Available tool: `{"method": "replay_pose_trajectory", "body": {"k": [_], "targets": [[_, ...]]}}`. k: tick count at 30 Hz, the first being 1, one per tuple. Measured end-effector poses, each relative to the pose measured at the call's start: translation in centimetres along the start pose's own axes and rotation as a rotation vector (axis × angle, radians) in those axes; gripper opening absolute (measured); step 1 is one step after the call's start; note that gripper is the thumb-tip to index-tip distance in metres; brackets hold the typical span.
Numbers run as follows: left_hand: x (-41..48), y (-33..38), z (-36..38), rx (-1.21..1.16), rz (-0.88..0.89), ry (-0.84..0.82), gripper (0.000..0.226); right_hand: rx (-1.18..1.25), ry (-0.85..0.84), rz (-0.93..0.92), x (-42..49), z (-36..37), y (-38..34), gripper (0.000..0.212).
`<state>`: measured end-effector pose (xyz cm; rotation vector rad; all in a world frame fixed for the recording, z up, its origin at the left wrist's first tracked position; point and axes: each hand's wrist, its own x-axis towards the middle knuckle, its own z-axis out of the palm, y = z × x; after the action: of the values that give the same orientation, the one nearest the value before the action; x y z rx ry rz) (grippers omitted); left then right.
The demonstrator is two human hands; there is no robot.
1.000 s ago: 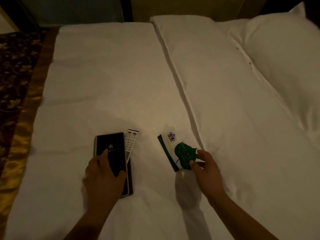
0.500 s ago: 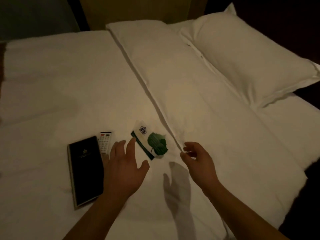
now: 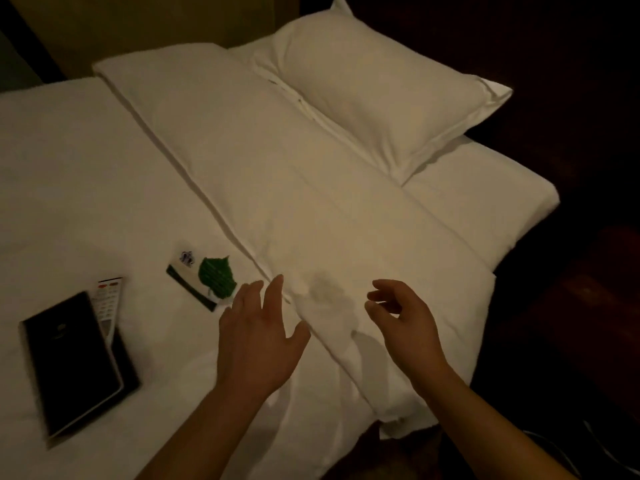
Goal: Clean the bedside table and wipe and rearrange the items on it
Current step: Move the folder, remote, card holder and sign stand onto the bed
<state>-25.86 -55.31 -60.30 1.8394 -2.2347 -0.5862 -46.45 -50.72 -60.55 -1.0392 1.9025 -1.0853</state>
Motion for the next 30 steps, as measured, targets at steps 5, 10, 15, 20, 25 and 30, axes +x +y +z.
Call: {"method": "replay_pose_trajectory", "body": {"k": [5,10,15,20,25,30], "targets": [[-0.9,7.7,3.7,0.018,0.086,-0.068,0.078,0.039,0.078,0.034,-0.6,-6.7,3.3,0.025],[-1.8,16.1,6.6,0.025,0.198,-0.092,0.076,0.084,0.180,0.087,-1.2,-14.2,6.4,0.024],[-2.2,23.4,9.8,-0.004,0.288,-0.099,0.075,0.080,0.230,0.115,-1.9,-21.0,9.8,0.026],[-2.9,28.7,13.7,-0.020,0.390,-0.157,0.073,0.079,0.292,0.191,-2.5,-26.2,13.5,0.026],[-1.2,32.0,16.9,-0.044,0.472,-0.190,0.070,0.063,0.355,0.252,-1.7,-29.2,16.0,0.027],[1.8,34.9,20.6,-0.020,0.571,-0.222,0.067,0.016,0.406,0.301,-0.5,-31.9,17.8,0.028]]}}
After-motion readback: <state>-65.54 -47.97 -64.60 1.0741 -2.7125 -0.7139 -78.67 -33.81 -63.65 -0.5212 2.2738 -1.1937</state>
